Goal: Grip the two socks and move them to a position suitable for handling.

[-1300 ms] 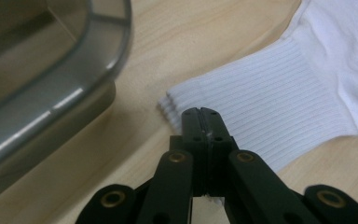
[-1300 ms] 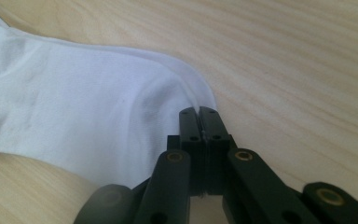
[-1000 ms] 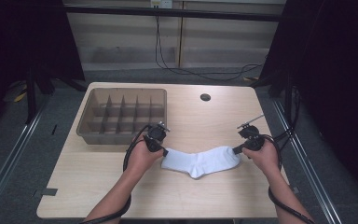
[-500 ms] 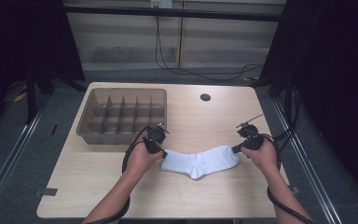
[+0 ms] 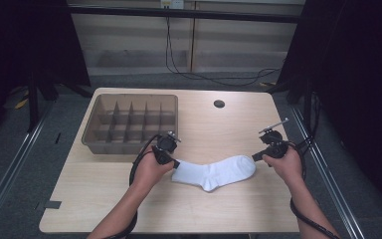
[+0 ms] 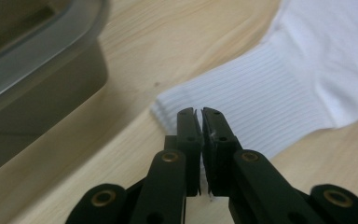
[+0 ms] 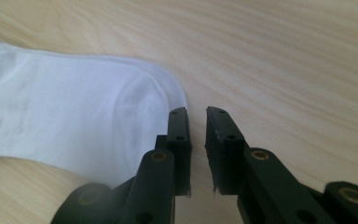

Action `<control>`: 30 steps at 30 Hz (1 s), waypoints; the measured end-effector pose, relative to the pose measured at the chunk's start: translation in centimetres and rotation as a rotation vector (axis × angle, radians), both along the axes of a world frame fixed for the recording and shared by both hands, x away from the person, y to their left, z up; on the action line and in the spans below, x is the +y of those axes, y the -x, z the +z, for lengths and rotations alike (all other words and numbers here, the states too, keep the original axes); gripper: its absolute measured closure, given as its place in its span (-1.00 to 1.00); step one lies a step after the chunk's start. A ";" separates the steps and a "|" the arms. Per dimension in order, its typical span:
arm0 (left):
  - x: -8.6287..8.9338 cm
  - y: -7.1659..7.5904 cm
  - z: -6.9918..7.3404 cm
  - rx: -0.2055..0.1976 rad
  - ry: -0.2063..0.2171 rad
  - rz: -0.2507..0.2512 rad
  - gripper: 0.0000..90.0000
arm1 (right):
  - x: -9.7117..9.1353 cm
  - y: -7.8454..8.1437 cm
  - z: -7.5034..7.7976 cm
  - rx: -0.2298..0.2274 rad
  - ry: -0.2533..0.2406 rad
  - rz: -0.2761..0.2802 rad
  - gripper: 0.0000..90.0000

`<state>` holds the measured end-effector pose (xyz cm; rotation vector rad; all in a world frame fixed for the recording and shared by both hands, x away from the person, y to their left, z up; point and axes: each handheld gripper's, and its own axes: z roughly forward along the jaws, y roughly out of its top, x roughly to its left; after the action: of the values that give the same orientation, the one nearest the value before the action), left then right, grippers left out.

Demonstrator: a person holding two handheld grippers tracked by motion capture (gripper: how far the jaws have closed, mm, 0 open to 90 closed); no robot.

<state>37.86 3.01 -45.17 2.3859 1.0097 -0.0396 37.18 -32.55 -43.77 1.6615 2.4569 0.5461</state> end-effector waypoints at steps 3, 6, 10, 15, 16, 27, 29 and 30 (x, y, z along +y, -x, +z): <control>-0.6 0.1 -0.1 0.000 -0.009 -0.012 0.89 | 0.6 0.0 -0.7 0.021 -0.028 0.019 0.73; -0.9 0.1 -0.5 0.009 -0.014 -0.016 0.89 | 1.3 0.1 -1.0 0.025 -0.033 0.042 0.69; -1.1 0.1 -1.2 0.017 -0.033 -0.023 0.87 | 2.3 0.1 -1.3 0.041 0.011 0.057 0.64; -1.3 0.1 -1.7 0.027 -0.049 -0.031 0.89 | 1.2 -0.2 0.0 0.005 -0.009 0.028 0.63; -1.3 0.1 -1.7 0.027 -0.049 -0.031 0.89 | 1.2 -0.2 0.0 0.005 -0.009 0.028 0.63; -2.0 0.2 -1.9 0.017 -0.097 -0.046 0.97 | 1.0 -0.4 -1.3 0.044 -0.023 0.018 0.55; -2.1 0.2 -1.9 0.013 -0.107 -0.052 0.97 | 1.9 -0.3 -1.3 0.044 0.009 0.048 0.55; -2.1 0.2 -1.9 0.012 -0.106 -0.049 0.97 | 2.5 -0.2 -1.5 0.053 0.018 0.062 0.55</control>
<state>37.63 0.91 -47.06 2.5091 0.9813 -0.0189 37.41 -30.09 -45.25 1.6190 2.5503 0.4913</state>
